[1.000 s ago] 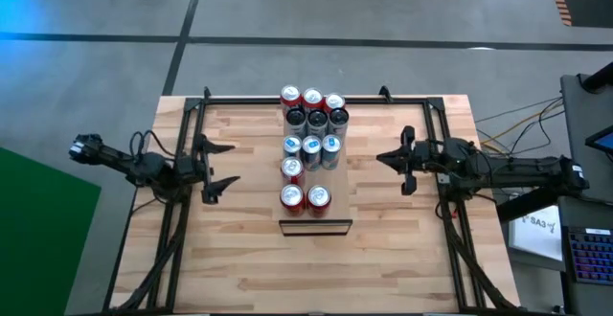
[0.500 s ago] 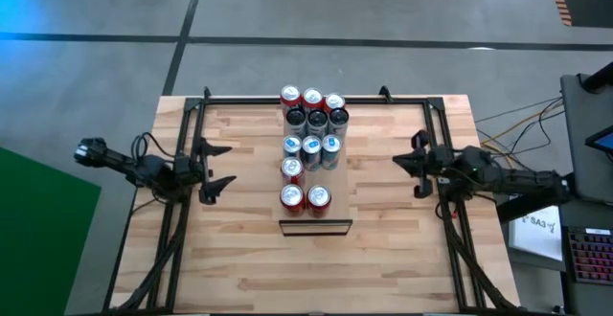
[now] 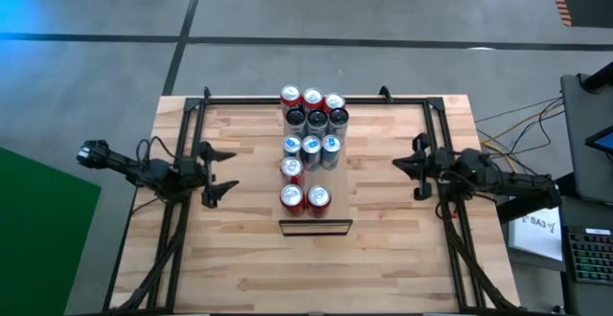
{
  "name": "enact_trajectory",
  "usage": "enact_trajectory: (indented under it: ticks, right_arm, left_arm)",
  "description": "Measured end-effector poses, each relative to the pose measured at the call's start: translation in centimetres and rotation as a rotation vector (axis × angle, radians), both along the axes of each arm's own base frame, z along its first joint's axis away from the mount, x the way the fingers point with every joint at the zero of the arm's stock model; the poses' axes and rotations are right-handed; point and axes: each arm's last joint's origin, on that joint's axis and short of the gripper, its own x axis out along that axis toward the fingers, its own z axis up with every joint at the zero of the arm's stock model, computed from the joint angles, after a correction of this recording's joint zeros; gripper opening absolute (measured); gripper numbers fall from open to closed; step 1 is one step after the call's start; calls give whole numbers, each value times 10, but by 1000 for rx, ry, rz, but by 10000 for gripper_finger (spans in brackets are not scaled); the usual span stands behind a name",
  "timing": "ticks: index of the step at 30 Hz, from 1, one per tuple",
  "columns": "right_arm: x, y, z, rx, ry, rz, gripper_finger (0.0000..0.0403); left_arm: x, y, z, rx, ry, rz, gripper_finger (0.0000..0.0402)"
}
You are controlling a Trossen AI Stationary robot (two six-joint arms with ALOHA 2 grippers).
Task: Place canned beverage on shelf
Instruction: Return to Home Position
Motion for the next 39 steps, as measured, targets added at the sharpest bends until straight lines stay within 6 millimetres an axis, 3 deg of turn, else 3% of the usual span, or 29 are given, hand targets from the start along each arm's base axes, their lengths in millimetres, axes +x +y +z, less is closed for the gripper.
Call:
enact_trajectory:
  ticks: [13,21,39]
  right_arm:
    - [1,-7,-12,8,128,-242,9]
    - [1,-7,-12,-51,138,-248,9]
    - [1,-7,-12,-42,137,-246,9]
  left_arm:
    - [3,-1,-8,31,84,7,366]
    - [3,-1,-7,-52,71,-11,366]
    - [3,-1,-6,-58,68,-12,366]
